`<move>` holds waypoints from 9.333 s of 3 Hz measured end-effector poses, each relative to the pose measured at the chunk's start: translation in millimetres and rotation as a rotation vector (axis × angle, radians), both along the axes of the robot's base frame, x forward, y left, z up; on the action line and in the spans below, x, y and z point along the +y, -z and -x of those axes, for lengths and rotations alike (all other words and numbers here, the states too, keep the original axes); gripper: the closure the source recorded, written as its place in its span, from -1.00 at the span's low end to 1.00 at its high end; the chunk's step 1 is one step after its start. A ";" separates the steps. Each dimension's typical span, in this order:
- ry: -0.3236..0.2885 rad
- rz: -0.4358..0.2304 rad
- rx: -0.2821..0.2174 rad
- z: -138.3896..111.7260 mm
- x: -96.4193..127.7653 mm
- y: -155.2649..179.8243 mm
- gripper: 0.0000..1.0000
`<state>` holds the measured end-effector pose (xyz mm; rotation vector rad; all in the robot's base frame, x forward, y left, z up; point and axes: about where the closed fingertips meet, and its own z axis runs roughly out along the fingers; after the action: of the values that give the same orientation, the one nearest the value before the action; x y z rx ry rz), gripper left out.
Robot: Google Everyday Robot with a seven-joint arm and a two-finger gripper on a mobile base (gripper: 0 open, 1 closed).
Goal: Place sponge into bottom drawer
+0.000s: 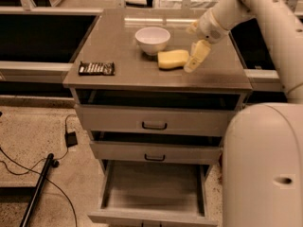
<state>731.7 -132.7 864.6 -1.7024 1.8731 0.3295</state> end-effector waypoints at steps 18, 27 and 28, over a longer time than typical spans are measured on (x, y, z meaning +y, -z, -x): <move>-0.265 -0.071 -0.071 225.6 47.7 259.4 1.00; -0.155 -0.179 -0.061 218.5 35.4 638.3 0.17; -0.154 -0.178 -0.061 218.6 36.0 637.2 -0.29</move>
Offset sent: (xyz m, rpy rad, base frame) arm 0.0265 0.0210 -0.0268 0.0361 0.1011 0.0206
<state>513.1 -96.7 227.4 -1.7187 1.6222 0.4849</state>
